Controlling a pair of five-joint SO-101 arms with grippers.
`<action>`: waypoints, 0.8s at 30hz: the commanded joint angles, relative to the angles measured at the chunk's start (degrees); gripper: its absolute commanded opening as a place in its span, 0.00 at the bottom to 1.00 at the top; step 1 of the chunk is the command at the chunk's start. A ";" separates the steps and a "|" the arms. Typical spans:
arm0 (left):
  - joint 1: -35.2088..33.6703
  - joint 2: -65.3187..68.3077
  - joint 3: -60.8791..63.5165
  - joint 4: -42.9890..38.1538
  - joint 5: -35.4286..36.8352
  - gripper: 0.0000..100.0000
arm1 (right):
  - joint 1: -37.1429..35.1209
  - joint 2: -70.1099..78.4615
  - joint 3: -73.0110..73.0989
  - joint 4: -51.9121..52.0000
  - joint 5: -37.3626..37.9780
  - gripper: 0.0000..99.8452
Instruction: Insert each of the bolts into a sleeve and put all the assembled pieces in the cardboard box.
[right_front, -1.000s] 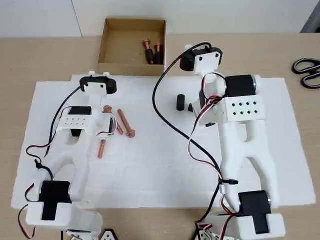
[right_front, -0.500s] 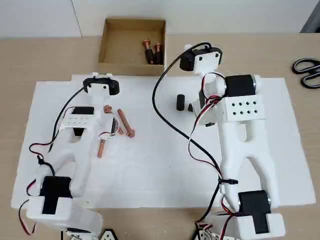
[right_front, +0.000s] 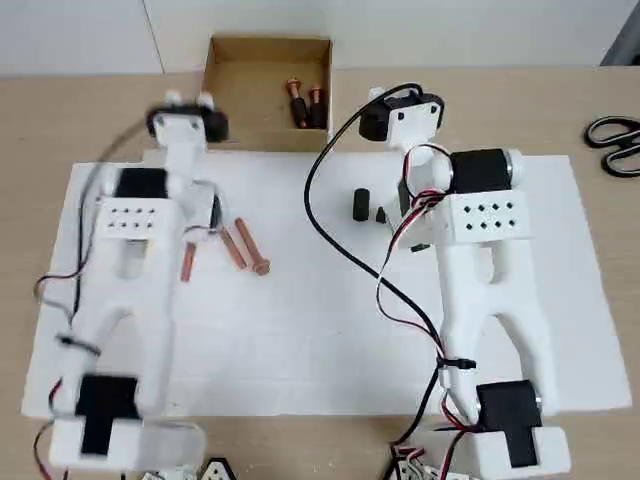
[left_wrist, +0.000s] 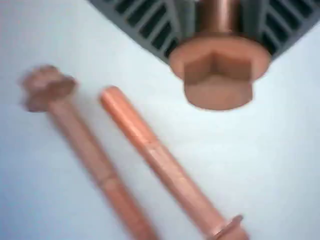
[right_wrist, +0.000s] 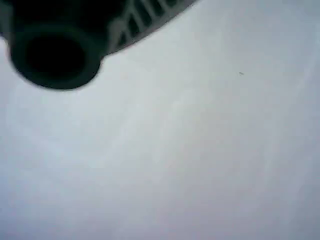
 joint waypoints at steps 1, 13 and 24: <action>4.04 -11.87 -4.44 6.07 -0.18 0.01 | 0.31 -6.90 -4.04 0.92 -0.26 0.00; 10.29 -33.76 10.15 -2.73 11.52 0.01 | 0.57 -38.90 11.25 -0.75 -0.35 0.00; 11.96 -50.29 40.40 -35.08 16.53 0.01 | 0.31 -55.34 62.15 -48.84 -0.53 0.00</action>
